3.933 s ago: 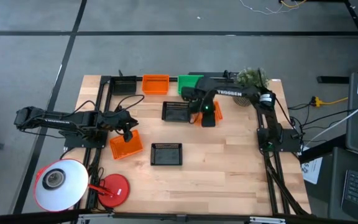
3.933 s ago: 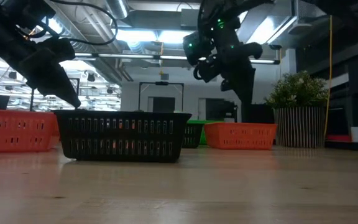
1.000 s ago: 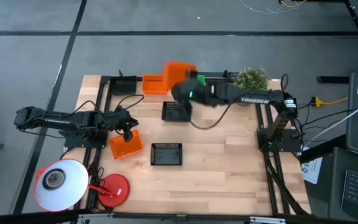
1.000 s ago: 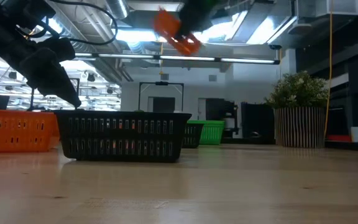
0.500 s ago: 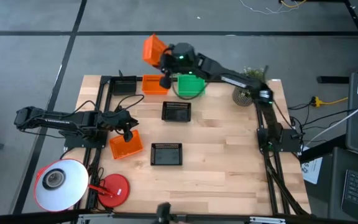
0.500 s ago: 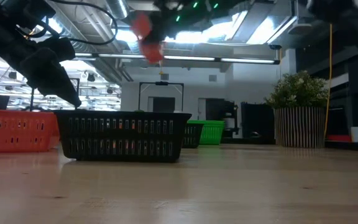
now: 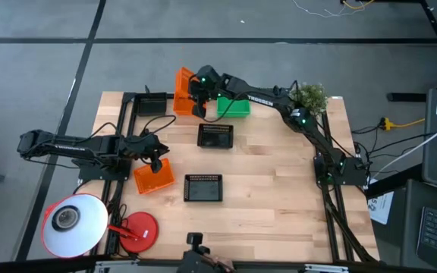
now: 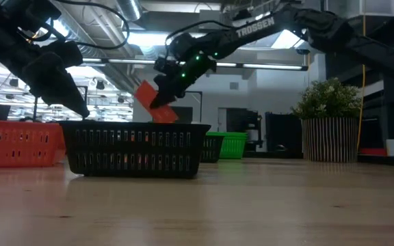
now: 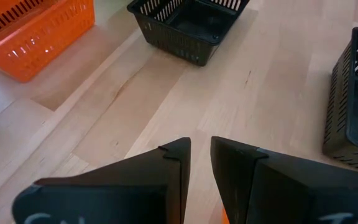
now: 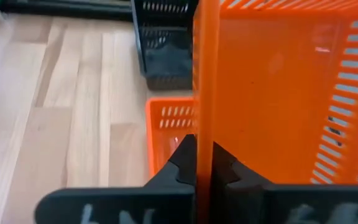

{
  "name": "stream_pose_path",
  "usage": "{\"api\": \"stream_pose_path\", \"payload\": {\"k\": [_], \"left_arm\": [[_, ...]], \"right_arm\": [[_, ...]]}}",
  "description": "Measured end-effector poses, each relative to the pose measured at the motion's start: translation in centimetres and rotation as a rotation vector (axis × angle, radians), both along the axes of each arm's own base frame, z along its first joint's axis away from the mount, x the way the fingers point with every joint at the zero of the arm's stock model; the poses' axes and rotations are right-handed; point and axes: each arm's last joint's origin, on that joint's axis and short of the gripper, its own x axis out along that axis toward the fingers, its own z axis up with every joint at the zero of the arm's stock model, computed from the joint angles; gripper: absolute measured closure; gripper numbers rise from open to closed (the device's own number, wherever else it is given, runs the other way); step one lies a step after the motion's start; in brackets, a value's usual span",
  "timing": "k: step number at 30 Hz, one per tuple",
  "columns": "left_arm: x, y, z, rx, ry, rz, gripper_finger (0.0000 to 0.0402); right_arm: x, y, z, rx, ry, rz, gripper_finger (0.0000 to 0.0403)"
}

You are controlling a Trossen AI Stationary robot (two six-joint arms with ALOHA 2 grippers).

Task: Stack baskets by color
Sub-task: Stack the top orange bin on the orange bin, then stack the orange bin on the orange bin

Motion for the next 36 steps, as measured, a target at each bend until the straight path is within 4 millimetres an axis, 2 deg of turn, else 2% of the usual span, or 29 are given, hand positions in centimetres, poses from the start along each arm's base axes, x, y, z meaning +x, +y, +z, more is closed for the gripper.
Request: {"api": "stream_pose_path", "payload": {"k": [5,21,26,36], "left_arm": [[0.0,0.0,0.0,0.000,0.000,-0.001,0.0347],[0.0,0.0,0.0,0.000,0.000,-0.001,0.0347],[0.0,0.0,0.0,0.000,0.000,-0.001,0.0347],[0.0,0.0,0.0,0.000,0.000,-0.001,0.0347]], "right_arm": [[-0.1,0.0,-1.2,0.025,0.051,0.000,0.0403],[-0.5,0.3,-1.7,0.061,0.121,-0.002,0.0394],[-0.5,0.3,-1.7,0.062,0.126,0.000,0.0372],[-0.4,0.3,-1.7,0.042,0.124,-0.018,0.0289]]}}
